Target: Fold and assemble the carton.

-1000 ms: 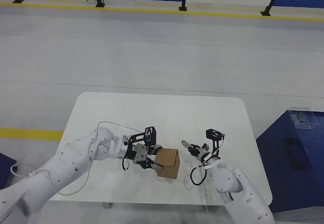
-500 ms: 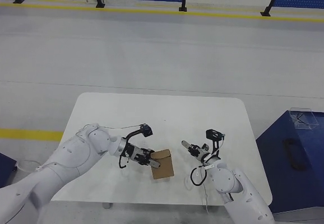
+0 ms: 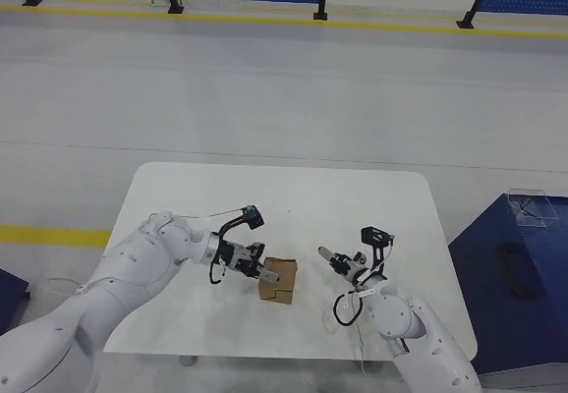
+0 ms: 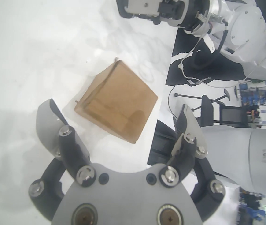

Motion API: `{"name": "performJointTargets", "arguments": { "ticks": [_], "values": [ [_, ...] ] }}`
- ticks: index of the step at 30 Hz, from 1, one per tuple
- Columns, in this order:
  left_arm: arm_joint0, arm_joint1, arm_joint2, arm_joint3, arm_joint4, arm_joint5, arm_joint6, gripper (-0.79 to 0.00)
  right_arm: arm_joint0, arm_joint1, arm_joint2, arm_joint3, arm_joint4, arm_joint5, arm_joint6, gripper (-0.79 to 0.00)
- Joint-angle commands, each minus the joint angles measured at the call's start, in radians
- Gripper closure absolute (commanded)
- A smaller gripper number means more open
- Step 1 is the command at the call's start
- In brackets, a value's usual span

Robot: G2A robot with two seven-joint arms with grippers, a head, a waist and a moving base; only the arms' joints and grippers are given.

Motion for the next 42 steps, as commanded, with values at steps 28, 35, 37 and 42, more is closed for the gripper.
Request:
{"name": "performJointTargets", "arguments": {
  "ticks": [28, 35, 37, 42],
  "values": [
    [0.425, 0.238, -0.295, -0.833, 1.315, 0.593, 0.742, 0.000, 0.000, 0.000, 0.000, 0.000, 0.000, 0.000, 0.000, -0.785],
    [0.450, 0.239, -0.333, -0.860, 1.284, 0.557, 0.613, 0.000, 0.000, 0.000, 0.000, 0.000, 0.000, 0.000, 0.000, -0.785],
    [0.460, 0.238, -0.342, -0.867, 1.276, 0.552, 0.610, 0.000, 0.000, 0.000, 0.000, 0.000, 0.000, 0.000, 0.000, -0.785],
    [0.470, 0.230, -0.354, -0.859, 1.281, 0.542, 0.599, 0.000, 0.000, 0.000, 0.000, 0.000, 0.000, 0.000, 0.000, -0.785]
  ]
}}
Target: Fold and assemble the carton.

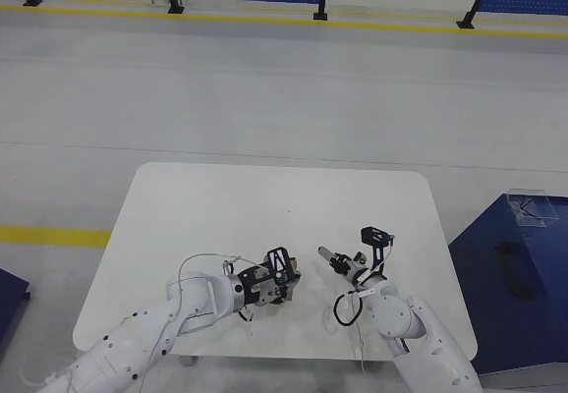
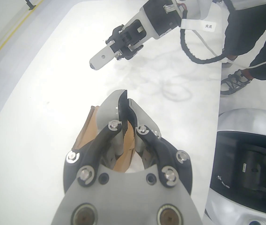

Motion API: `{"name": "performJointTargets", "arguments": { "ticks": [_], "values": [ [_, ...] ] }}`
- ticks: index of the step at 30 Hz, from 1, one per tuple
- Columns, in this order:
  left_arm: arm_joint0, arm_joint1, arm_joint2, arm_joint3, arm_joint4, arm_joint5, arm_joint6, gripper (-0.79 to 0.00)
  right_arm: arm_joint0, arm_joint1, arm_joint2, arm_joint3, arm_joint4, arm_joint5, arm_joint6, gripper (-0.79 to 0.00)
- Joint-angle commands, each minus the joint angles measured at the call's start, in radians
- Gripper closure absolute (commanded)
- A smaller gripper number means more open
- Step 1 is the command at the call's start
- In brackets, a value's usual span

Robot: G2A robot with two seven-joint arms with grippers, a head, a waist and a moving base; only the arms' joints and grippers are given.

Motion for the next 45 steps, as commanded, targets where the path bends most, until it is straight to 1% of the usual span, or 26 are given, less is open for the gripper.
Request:
{"name": "performJointTargets", "arguments": {
  "ticks": [1, 10, 14, 20, 23, 26, 29, 32, 35, 37, 41, 43, 45],
  "values": [
    [0.002, -0.005, -0.001, 0.009, 0.004, 0.001, -0.004, 0.000, 0.000, 0.000, 0.000, 0.000, 0.000, 0.000, 0.000, -0.785],
    [-0.022, -0.045, 0.015, 0.085, -0.019, -0.014, -0.063, 0.000, 0.000, 0.000, 0.000, 0.000, 0.000, 0.000, 0.000, -0.785],
    [-0.032, -0.059, 0.010, 0.097, -0.031, -0.021, -0.077, 0.000, 0.000, 0.000, 0.000, 0.000, 0.000, 0.000, 0.000, -0.785],
    [-0.007, -0.053, -0.029, 0.063, 0.021, -0.015, -0.029, 0.000, 0.000, 0.000, 0.000, 0.000, 0.000, 0.000, 0.000, -0.785],
    [0.002, -0.053, -0.032, 0.067, 0.028, -0.044, -0.054, 0.000, 0.000, 0.000, 0.000, 0.000, 0.000, 0.000, 0.000, -0.785],
    [-0.004, -0.064, -0.024, 0.092, 0.013, -0.062, -0.087, 0.000, 0.000, 0.000, 0.000, 0.000, 0.000, 0.000, 0.000, -0.785],
    [-0.010, -0.075, -0.022, 0.098, 0.032, -0.036, -0.065, 0.000, 0.000, 0.000, 0.000, 0.000, 0.000, 0.000, 0.000, -0.785],
    [0.003, -0.075, -0.039, 0.077, 0.070, -0.006, -0.016, 0.000, 0.000, 0.000, 0.000, 0.000, 0.000, 0.000, 0.000, -0.785],
    [0.022, -0.070, -0.057, 0.063, 0.090, -0.010, -0.005, 0.000, 0.000, 0.000, 0.000, 0.000, 0.000, 0.000, 0.000, -0.785],
    [0.029, -0.070, -0.061, 0.069, 0.094, -0.022, -0.020, 0.000, 0.000, 0.000, 0.000, 0.000, 0.000, 0.000, 0.000, -0.785],
    [0.008, -0.088, -0.049, 0.125, 0.054, -0.057, -0.054, 0.000, 0.000, 0.000, 0.000, 0.000, 0.000, 0.000, 0.000, -0.785],
    [-0.003, -0.100, -0.043, 0.145, 0.049, -0.042, -0.046, 0.000, 0.000, 0.000, 0.000, 0.000, 0.000, 0.000, 0.000, -0.785],
    [-0.007, -0.106, -0.049, 0.144, 0.054, -0.026, -0.016, 0.000, 0.000, 0.000, 0.000, 0.000, 0.000, 0.000, 0.000, -0.785]
  ]
}}
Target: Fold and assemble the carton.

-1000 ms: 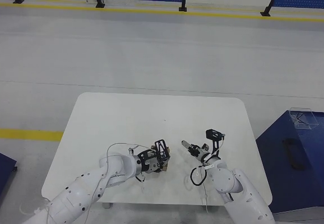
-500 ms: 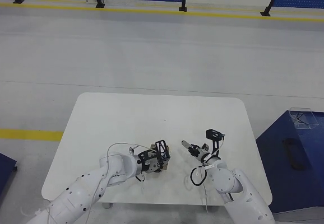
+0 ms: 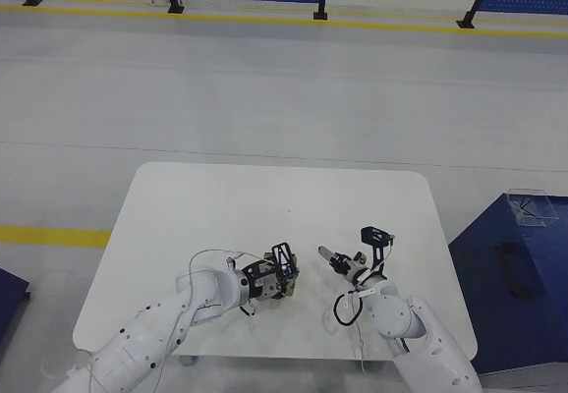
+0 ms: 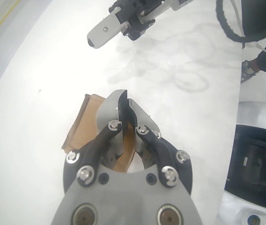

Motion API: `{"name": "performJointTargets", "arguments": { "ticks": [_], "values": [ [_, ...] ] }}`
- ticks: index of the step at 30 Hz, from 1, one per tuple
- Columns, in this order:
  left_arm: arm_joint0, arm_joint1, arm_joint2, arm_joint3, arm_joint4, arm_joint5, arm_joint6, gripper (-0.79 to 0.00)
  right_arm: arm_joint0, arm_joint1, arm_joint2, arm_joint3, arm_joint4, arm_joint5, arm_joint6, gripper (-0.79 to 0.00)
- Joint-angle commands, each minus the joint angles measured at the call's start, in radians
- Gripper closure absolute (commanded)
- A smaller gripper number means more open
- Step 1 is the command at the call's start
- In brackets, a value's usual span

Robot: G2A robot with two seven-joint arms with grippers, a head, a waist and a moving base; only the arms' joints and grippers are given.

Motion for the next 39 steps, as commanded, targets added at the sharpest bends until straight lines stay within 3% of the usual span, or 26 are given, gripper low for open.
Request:
{"name": "performJointTargets", "arguments": {
  "ticks": [1, 6, 11, 16, 21, 24, 26, 27, 28, 29, 32, 36, 39],
  "values": [
    [0.002, -0.002, -0.009, -0.008, 0.017, 0.021, 0.027, 0.000, 0.000, 0.000, 0.000, 0.000, 0.000, 0.000, 0.000, -0.785],
    [0.035, 0.005, -0.039, -0.049, 0.051, 0.046, 0.027, 0.000, 0.000, 0.000, 0.000, 0.000, 0.000, 0.000, 0.000, -0.785],
    [0.018, -0.019, -0.023, 0.012, -0.004, 0.036, -0.025, 0.000, 0.000, 0.000, 0.000, 0.000, 0.000, 0.000, 0.000, -0.785],
    [0.028, -0.028, -0.052, -0.025, 0.027, 0.121, 0.087, 0.000, 0.000, 0.000, 0.000, 0.000, 0.000, 0.000, 0.000, -0.785],
    [0.158, 0.012, -0.160, -0.193, 0.168, 0.273, 0.265, 0.000, 0.000, 0.000, 0.000, 0.000, 0.000, 0.000, 0.000, -0.785],
    [0.265, 0.040, -0.245, -0.299, 0.222, 0.359, 0.293, 0.000, 0.000, 0.000, 0.000, 0.000, 0.000, 0.000, 0.000, -0.785],
    [0.325, 0.052, -0.297, -0.351, 0.234, 0.407, 0.254, 0.000, 0.000, 0.000, 0.000, 0.000, 0.000, 0.000, 0.000, -0.785],
    [0.352, 0.056, -0.318, -0.383, 0.231, 0.433, 0.240, -0.292, 0.000, 0.000, 0.000, 0.000, 0.000, 0.000, 0.000, -0.785],
    [0.352, 0.056, -0.318, -0.383, 0.231, 0.433, 0.240, -0.785, 0.000, 0.000, 0.000, 0.000, 0.000, 0.000, 0.000, -0.785],
    [0.341, 0.055, -0.311, -0.373, 0.233, 0.425, 0.247, -0.002, 0.000, 0.000, 0.000, 0.000, 0.000, 0.000, 0.000, -0.785],
    [0.356, 0.056, -0.320, -0.387, 0.231, 0.436, 0.239, -0.057, 0.000, 0.000, 0.000, 0.000, 0.000, 0.000, 0.000, -0.784],
    [0.352, 0.056, -0.318, -0.382, 0.231, 0.433, 0.240, -0.345, 0.000, 0.000, 0.000, 0.000, 0.000, 0.000, 0.000, -0.784],
    [0.352, 0.056, -0.318, -0.382, 0.231, 0.433, 0.240, -0.517, 0.000, 0.000, 0.000, 0.000, 0.000, 0.000, 0.000, -0.784]
  ]
}}
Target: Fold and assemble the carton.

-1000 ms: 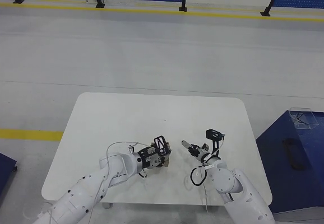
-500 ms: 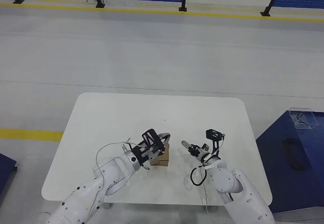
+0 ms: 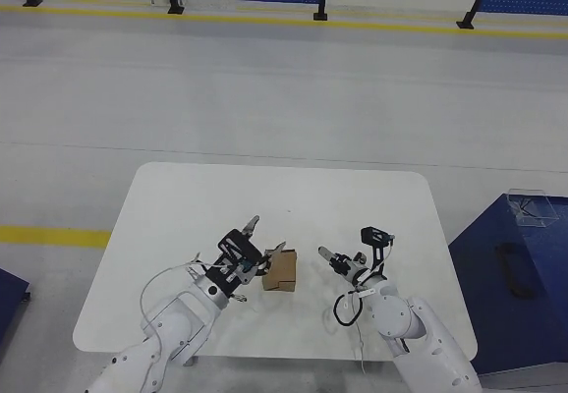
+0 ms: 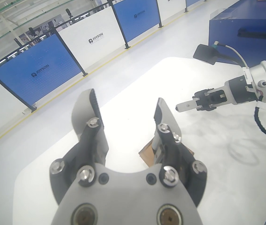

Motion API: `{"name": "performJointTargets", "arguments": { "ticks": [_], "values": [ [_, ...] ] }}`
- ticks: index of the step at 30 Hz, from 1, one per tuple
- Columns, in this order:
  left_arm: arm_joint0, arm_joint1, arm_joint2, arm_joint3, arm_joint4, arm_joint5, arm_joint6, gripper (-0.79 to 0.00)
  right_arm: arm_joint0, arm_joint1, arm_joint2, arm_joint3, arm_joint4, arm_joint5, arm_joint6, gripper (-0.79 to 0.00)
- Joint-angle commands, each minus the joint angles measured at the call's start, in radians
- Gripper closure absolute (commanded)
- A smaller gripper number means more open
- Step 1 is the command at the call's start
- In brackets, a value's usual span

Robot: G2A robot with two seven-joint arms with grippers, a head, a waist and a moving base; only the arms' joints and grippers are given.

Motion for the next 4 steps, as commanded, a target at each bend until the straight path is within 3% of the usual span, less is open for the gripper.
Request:
{"name": "performJointTargets", "arguments": {
  "ticks": [1, 4],
  "values": [
    [0.000, 0.000, 0.000, 0.000, 0.000, 0.000, 0.000, -0.557, 0.000, 0.000, 0.000, 0.000, 0.000, 0.000, 0.000, -0.785],
    [0.000, 0.000, 0.000, 0.000, 0.000, 0.000, 0.000, -0.681, 0.000, 0.000, 0.000, 0.000, 0.000, 0.000, 0.000, -0.785]
  ]
}}
